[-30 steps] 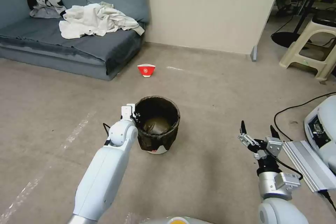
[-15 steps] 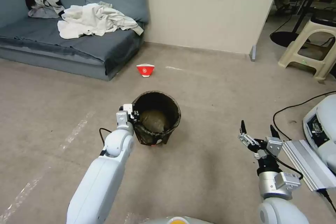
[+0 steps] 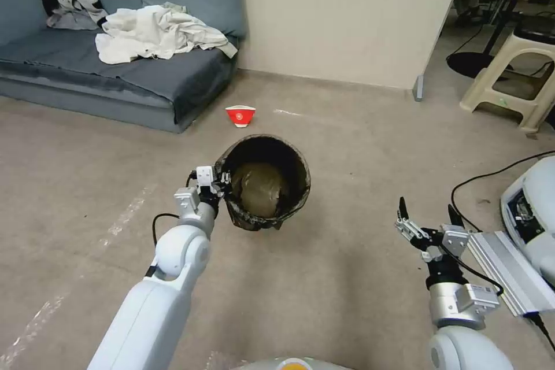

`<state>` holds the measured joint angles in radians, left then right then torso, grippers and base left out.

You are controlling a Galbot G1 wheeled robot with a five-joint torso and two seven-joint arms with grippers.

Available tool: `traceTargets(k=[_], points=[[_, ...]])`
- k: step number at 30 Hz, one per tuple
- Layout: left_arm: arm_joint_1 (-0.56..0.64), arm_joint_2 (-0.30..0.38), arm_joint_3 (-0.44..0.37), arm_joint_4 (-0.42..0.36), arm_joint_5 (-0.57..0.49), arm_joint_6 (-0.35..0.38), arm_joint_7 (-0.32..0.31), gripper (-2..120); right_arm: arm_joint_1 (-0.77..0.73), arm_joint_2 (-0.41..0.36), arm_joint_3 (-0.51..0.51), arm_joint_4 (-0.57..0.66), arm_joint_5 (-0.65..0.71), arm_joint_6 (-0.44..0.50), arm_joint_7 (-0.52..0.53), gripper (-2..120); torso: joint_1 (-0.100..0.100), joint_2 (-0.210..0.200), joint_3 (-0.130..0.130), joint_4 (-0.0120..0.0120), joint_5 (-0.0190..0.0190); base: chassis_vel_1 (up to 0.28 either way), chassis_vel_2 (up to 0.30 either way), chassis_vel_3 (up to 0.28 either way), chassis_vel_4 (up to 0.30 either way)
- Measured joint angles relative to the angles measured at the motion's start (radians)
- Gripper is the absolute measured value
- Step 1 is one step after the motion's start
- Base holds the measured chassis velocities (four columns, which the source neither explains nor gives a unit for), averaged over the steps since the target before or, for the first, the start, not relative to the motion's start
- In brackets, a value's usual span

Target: Pick up the trash can from the floor.

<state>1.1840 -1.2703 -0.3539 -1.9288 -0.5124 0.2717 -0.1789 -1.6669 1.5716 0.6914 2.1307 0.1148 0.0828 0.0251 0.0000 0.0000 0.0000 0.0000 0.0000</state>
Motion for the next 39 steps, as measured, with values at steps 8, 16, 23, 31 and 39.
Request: traceTargets(k=[8,16,23,31,39], points=[[0.064,0.005,-0.026,-0.095,-0.038,-0.013,0.003,4,0.003,0.001,0.0,0.0,0.0,-0.001,0.0,100,0.0,0.0,0.0,0.0,0.0,0.0,0.0,0.0,0.0],[0.134,0.001,-0.063,-0.171,-0.018,-0.05,0.029,4,0.005,0.0,-0.001,0.0,0.0,-0.002,0.0,100,0.0,0.0,0.0,0.0001,0.0001,0.0,0.0,0.0,0.0],[0.178,-0.004,-0.072,-0.207,0.008,-0.06,0.047,4,0.002,-0.003,0.0,0.005,0.0,-0.002,0.0,100,0.0,0.0,0.0,0.0,0.0,0.0,0.0,0.0,0.0],[0.191,-0.004,-0.073,-0.226,0.016,-0.06,0.05,4,0.001,0.0,-0.002,0.005,0.0,-0.002,-0.006,100,0.0,0.0,0.0,0.0,0.0,0.0,0.0,0.0,0.0],[0.221,-0.007,-0.078,-0.257,0.02,-0.061,0.053,4,-0.005,0.0,0.002,0.013,0.001,0.0,-0.008,100,0.0,0.0,0.0,0.0,0.0,0.0,0.0,0.0,0.0]])
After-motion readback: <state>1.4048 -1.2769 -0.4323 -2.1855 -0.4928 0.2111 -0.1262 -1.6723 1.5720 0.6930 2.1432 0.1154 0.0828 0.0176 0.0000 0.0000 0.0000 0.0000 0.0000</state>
